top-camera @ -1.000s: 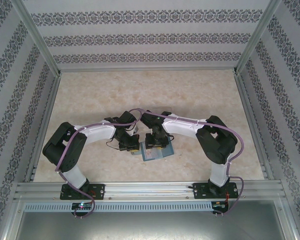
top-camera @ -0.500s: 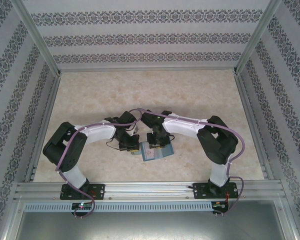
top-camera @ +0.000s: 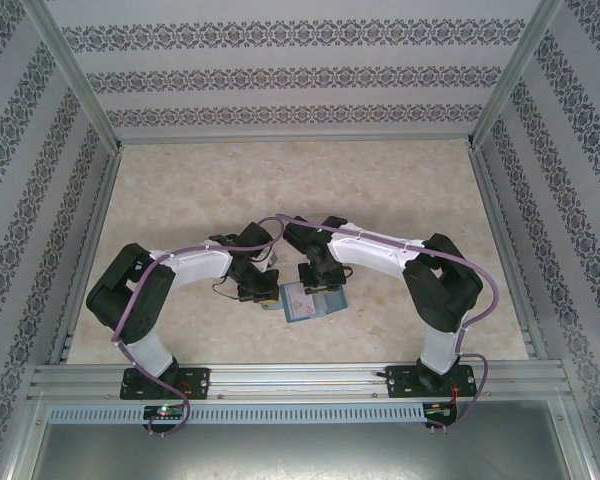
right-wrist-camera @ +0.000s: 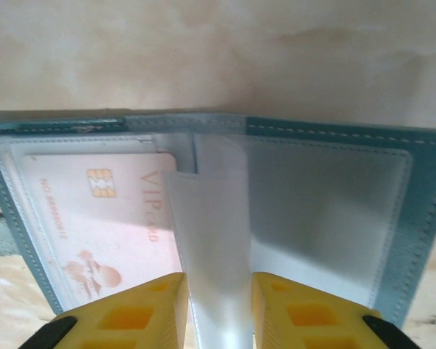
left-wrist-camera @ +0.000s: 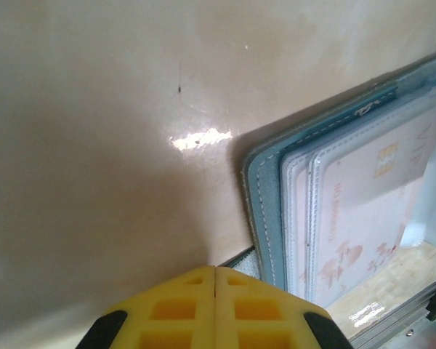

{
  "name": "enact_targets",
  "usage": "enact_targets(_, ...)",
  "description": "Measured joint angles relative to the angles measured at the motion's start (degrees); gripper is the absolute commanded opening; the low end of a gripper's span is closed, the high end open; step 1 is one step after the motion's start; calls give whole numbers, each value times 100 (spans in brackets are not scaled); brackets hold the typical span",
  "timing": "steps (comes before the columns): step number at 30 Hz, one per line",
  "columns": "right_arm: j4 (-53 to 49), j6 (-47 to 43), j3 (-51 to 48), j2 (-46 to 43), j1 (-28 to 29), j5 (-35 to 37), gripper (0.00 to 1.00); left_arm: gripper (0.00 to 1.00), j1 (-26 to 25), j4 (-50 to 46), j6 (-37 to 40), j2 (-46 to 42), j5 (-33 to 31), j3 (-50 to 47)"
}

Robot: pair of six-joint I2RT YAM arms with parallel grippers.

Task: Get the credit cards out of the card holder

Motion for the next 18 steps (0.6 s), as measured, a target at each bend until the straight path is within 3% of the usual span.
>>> enact_targets(8,-144,-114,0,-260,-149,66,30,2,0,-35,22,46,-17,83)
enact_targets(18,-57,-195,-229,-396,-315,-7,13,2,0,-66,24,85,-17,114)
